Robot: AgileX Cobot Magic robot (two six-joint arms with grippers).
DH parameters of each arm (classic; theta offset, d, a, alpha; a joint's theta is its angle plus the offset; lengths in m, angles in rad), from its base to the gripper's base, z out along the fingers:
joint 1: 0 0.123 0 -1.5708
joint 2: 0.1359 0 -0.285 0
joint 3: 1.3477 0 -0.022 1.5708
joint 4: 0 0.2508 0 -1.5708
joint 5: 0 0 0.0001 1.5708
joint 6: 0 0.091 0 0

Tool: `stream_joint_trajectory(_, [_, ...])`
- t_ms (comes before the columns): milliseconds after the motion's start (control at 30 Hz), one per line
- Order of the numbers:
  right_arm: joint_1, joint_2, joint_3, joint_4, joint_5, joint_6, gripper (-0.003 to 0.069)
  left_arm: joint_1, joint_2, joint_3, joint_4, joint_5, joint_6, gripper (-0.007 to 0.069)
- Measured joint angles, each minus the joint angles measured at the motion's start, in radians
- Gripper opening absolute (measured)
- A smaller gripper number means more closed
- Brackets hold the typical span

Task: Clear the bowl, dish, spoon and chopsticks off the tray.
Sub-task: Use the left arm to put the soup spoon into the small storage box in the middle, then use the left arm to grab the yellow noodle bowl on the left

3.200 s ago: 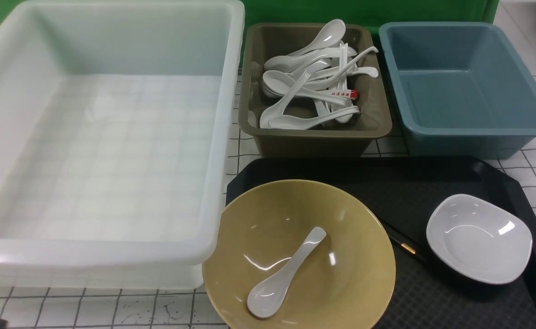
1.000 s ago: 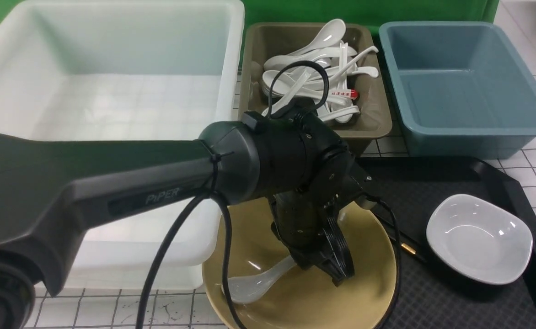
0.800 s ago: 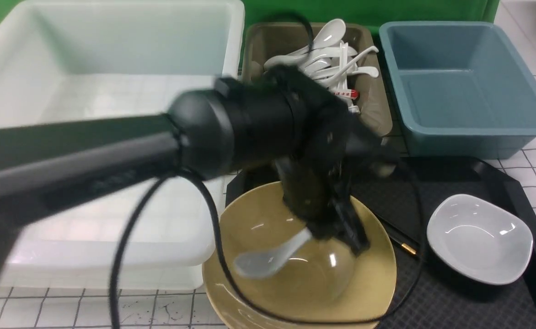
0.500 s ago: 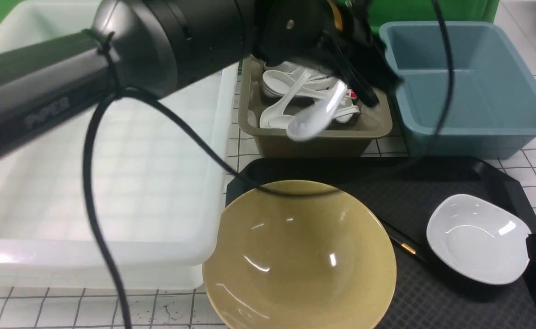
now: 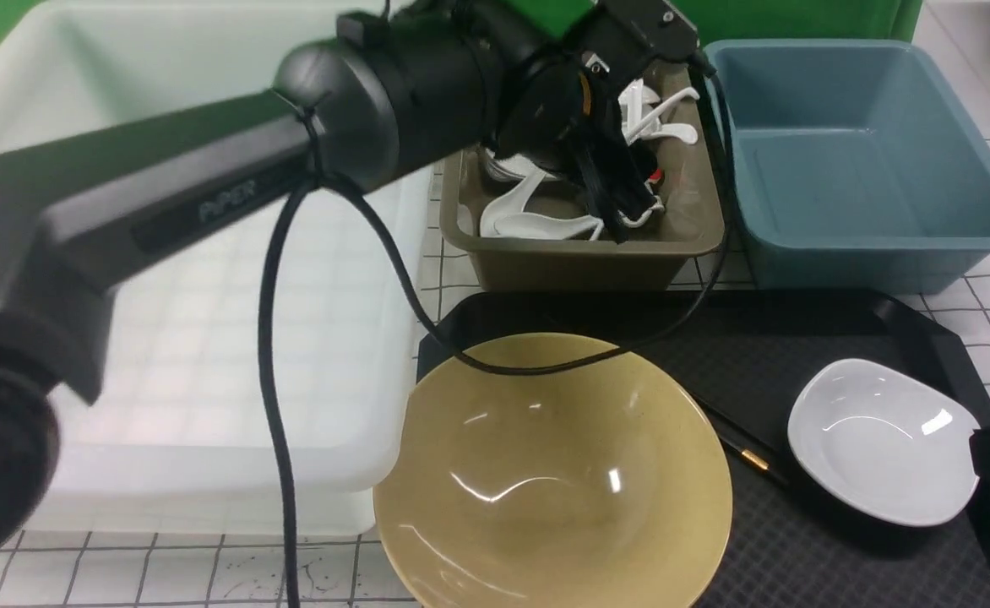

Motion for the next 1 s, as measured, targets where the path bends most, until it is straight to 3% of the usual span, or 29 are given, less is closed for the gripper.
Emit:
stream_joint_trajectory(100, [0.0, 0.0, 0.0, 0.0, 0.0, -0.009, 0.0047, -0.033, -0.016, -0.01, -0.032, 0.167, 0.009, 0.0564])
stream_joint_trajectory(167, [0.0, 0.0, 0.0, 0.0, 0.0, -0.022, 0.0047, -0.059, 0.005, -0.01, -0.114, 0.333, 0.08, 0.0573])
stream_joint_trajectory(467, [0.0, 0.0, 0.0, 0.001, -0.004, -0.025, 0.0048, -0.068, 0.171, -0.01, -0.216, 0.374, 0.339, 0.0554])
stream_joint_trajectory(533, [0.0, 0.0, 0.0, 0.001, -0.004, -0.025, 0.0048, -0.068, 0.181, -0.01, -0.221, 0.376, 0.391, 0.0503])
stream_joint_trajectory(700, [0.0, 0.0, 0.0, 0.001, -0.004, -0.025, 0.0048, -0.064, 0.151, -0.029, -0.291, 0.408, 0.435, 0.0176])
stream_joint_trajectory(800, [0.0, 0.0, 0.0, 0.001, -0.004, -0.025, 0.0048, -0.064, 0.111, -0.058, -0.356, 0.45, 0.432, 0.0065])
stream_joint_trajectory(1000, [0.0, 0.0, 0.0, 0.001, -0.004, -0.025, 0.0048, -0.026, 0.055, -0.096, -0.526, 0.463, 0.429, 0.0008])
